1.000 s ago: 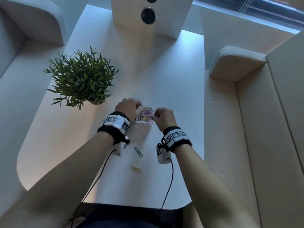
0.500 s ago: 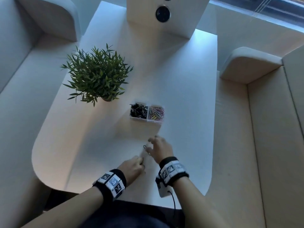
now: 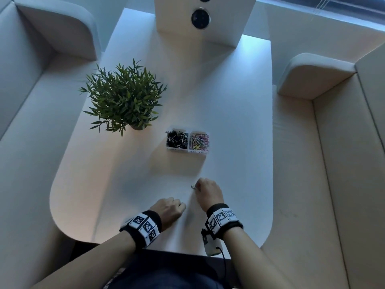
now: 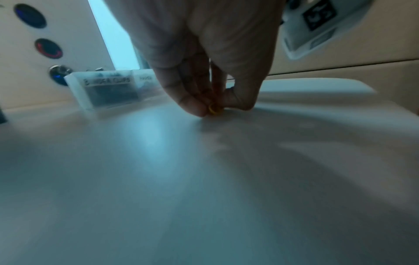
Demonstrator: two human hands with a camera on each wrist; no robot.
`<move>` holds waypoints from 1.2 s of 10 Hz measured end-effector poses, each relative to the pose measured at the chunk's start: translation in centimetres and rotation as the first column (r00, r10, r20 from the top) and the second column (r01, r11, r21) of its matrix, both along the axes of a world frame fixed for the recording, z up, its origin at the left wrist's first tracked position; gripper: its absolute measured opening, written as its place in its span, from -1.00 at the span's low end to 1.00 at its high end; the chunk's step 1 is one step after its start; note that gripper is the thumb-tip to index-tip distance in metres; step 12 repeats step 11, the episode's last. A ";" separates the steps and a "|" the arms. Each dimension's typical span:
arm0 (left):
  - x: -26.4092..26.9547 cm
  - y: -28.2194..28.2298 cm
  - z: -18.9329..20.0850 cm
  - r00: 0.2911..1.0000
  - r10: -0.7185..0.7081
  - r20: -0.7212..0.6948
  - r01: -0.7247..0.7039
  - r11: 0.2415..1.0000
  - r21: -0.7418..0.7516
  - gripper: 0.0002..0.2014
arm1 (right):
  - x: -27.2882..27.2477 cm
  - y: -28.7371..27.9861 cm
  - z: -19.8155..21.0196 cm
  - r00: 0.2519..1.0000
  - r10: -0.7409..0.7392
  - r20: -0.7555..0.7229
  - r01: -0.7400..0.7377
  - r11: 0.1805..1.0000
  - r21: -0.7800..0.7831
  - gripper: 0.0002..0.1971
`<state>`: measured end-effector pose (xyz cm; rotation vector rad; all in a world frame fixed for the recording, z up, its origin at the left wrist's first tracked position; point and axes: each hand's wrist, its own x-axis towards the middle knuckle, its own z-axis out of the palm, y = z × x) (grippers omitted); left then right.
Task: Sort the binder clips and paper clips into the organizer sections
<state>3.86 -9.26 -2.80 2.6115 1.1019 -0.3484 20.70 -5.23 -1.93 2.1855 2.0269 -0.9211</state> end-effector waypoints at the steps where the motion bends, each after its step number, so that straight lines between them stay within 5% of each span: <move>1: 0.1 1.2 0.4 0.961 0.192 0.200 -0.182 0.981 -0.068 -0.80 | 0.3 -0.4 -0.2 0.999 0.041 -0.020 -0.041 0.999 0.027 -0.92; 2: 1.5 5.2 3.4 0.757 0.476 0.448 -0.456 0.876 -0.160 -0.90 | 0.5 -0.8 -0.3 0.994 0.107 -0.001 -0.106 0.994 0.029 -0.94; 3: 4.0 10.6 6.6 0.611 0.531 0.587 -0.558 0.815 -0.158 -0.81 | 0.6 -1.1 -0.4 0.992 0.123 0.008 -0.123 0.991 0.057 -0.88; 4: 6.6 15.2 7.9 0.644 0.576 0.504 -0.594 0.791 -0.146 -0.78 | 0.8 -1.2 -0.6 0.994 0.060 -0.090 -0.053 0.996 0.073 -0.85; 5: 7.6 17.6 7.7 0.756 0.605 0.251 -0.597 0.794 -0.114 -0.78 | 1.3 -0.9 -0.2 0.984 -0.018 -0.180 0.025 0.999 0.036 -0.85; 6: 7.4 17.7 7.6 0.779 0.577 0.245 -0.566 0.816 -0.118 -0.80 | 2.1 0.2 1.1 0.940 -0.157 -0.303 0.187 0.980 0.073 -0.85; 8: 3.9 14.1 6.3 0.692 0.572 0.439 -0.597 0.796 -0.097 -0.85 | 2.4 7.5 4.5 0.872 -0.241 -0.427 0.398 0.857 0.329 -0.85; 10: 0.4 9.8 4.1 0.763 0.530 0.370 -0.528 0.841 -0.116 -0.86 | 0.2 11.3 4.0 0.920 -0.151 -0.362 0.277 0.903 0.329 -0.78; 12: -1.4 7.9 2.8 0.745 0.561 0.360 -0.530 0.826 -0.191 -0.89 | 0.8 8.8 3.2 0.913 -0.187 -0.362 0.339 0.842 0.420 -0.78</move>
